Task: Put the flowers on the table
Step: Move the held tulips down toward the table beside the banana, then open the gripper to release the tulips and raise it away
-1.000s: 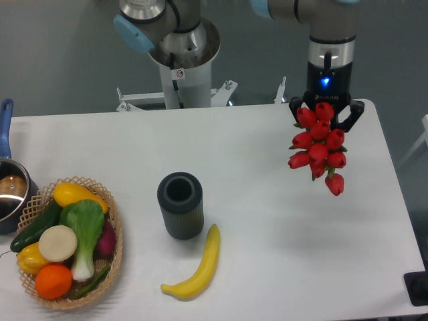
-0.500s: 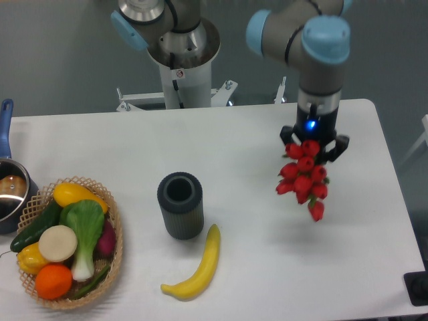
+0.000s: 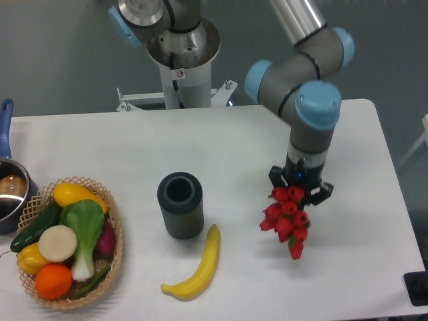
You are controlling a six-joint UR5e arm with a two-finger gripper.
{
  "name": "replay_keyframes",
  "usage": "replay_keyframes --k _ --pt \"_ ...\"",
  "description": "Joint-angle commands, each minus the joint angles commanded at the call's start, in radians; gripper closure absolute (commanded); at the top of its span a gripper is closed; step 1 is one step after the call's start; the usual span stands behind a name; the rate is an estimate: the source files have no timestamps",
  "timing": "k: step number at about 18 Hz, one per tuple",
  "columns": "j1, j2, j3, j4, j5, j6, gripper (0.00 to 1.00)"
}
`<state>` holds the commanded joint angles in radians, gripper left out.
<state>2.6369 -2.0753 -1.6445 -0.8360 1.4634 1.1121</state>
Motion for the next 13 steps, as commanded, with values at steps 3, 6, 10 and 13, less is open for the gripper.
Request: replay_keyframes --k 3,6,10,13 --pt "-0.003 -0.019 0.008 0.005 0.000 0.000 0.59" --pt "-0.002 -0.015 0.012 0.005 -0.003 0.005 0.36" --pt "0.000 -0.008 0.018 0.006 -0.006 0.006 0.04" --pt "0.006 0.020 0.017 0.005 -0.006 0.000 0.00"
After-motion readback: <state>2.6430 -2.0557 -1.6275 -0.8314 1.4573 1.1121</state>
